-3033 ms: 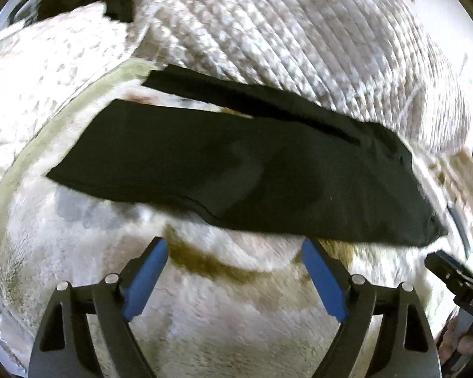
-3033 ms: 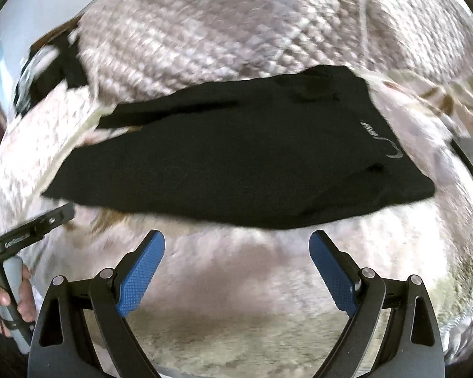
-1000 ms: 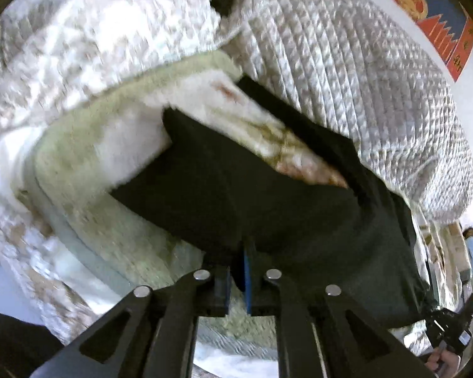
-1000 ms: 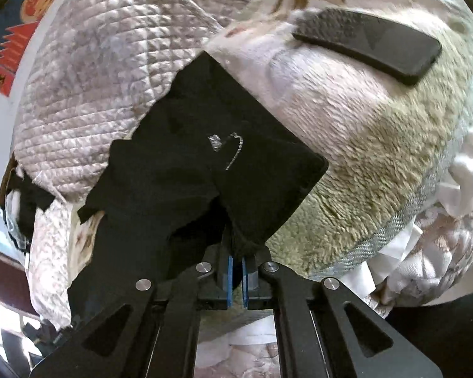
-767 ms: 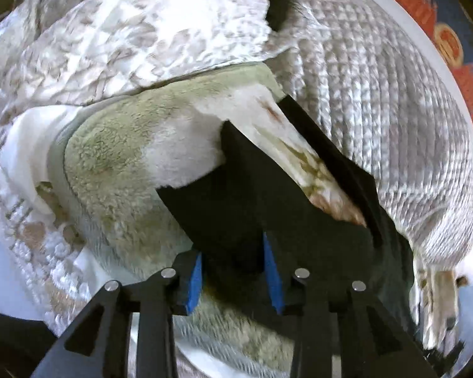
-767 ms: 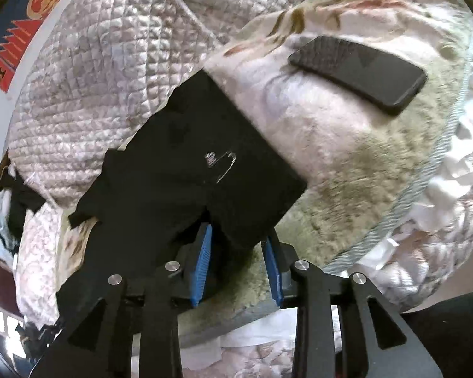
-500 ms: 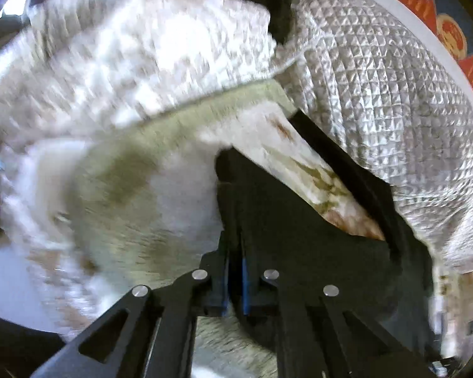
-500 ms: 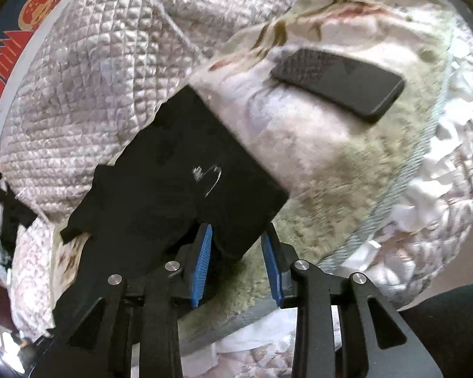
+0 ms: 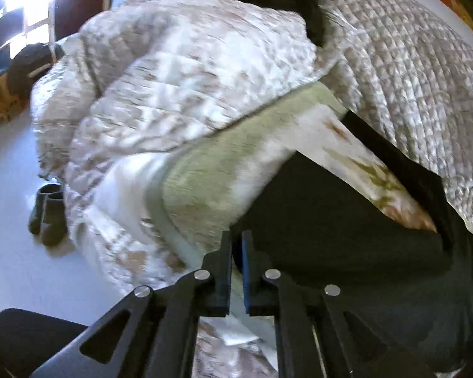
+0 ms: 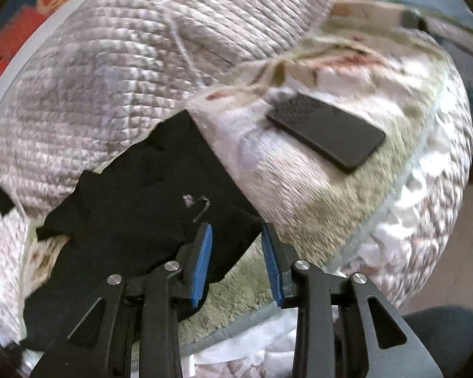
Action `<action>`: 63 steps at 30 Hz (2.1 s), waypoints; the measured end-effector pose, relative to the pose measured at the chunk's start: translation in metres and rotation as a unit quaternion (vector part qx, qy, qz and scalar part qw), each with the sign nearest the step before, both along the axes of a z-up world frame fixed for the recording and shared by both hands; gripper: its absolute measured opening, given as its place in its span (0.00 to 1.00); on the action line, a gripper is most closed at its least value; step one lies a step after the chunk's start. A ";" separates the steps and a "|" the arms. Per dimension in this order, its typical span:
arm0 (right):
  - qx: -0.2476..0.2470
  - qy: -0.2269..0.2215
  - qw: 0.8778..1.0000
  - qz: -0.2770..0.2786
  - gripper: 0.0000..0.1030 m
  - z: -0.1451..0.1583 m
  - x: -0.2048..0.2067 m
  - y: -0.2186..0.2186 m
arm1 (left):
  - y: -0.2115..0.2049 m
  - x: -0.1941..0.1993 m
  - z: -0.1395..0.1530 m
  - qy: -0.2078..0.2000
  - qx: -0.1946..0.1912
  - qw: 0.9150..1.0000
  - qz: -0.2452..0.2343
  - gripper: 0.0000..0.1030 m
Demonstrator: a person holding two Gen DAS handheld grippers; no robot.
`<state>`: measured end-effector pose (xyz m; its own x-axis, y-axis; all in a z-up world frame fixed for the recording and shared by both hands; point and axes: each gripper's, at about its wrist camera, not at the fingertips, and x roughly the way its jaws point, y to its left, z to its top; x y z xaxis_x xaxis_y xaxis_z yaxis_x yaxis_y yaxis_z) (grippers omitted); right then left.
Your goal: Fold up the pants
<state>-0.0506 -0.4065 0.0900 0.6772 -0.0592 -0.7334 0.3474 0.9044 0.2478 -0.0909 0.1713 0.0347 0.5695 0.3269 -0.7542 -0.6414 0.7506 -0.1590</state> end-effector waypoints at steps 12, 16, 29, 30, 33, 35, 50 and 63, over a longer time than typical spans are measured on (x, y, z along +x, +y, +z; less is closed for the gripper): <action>0.058 0.042 0.997 -0.017 0.42 -0.025 0.000 -0.012 | -0.089 0.047 0.017 -0.050 -0.038 0.977 -0.203 0.33; 0.117 0.059 0.991 -0.019 0.42 -0.047 0.009 -0.021 | -0.122 0.058 0.009 -0.038 -0.057 0.964 -0.257 0.33; 0.054 0.045 0.997 -0.042 0.37 -0.030 -0.004 -0.026 | -0.133 0.069 -0.006 0.019 -0.048 0.962 -0.268 0.33; 0.038 0.029 0.998 -0.052 0.38 -0.020 -0.009 -0.027 | -0.131 0.070 -0.009 0.027 -0.045 0.963 -0.266 0.33; -0.001 0.002 0.999 -0.052 0.38 0.003 -0.013 -0.024 | -0.127 0.070 -0.013 0.033 -0.055 0.962 -0.266 0.33; -0.014 -0.008 0.999 -0.036 0.38 0.010 -0.011 -0.017 | -0.130 0.069 -0.012 0.040 -0.043 0.961 -0.271 0.33; -0.020 0.043 0.977 0.207 0.48 -0.016 0.057 0.086 | -0.050 0.096 -0.009 0.067 -0.002 0.983 -0.171 0.50; -0.020 0.060 0.966 0.252 0.48 -0.021 0.065 0.111 | -0.104 0.097 0.012 0.040 0.035 0.968 -0.247 0.50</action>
<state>0.0148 -0.2960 0.0692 0.5370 0.2257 -0.8128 -0.1153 0.9741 0.1943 0.0063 0.0671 0.0463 0.6096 0.0828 -0.7884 -0.2105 0.9757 -0.0604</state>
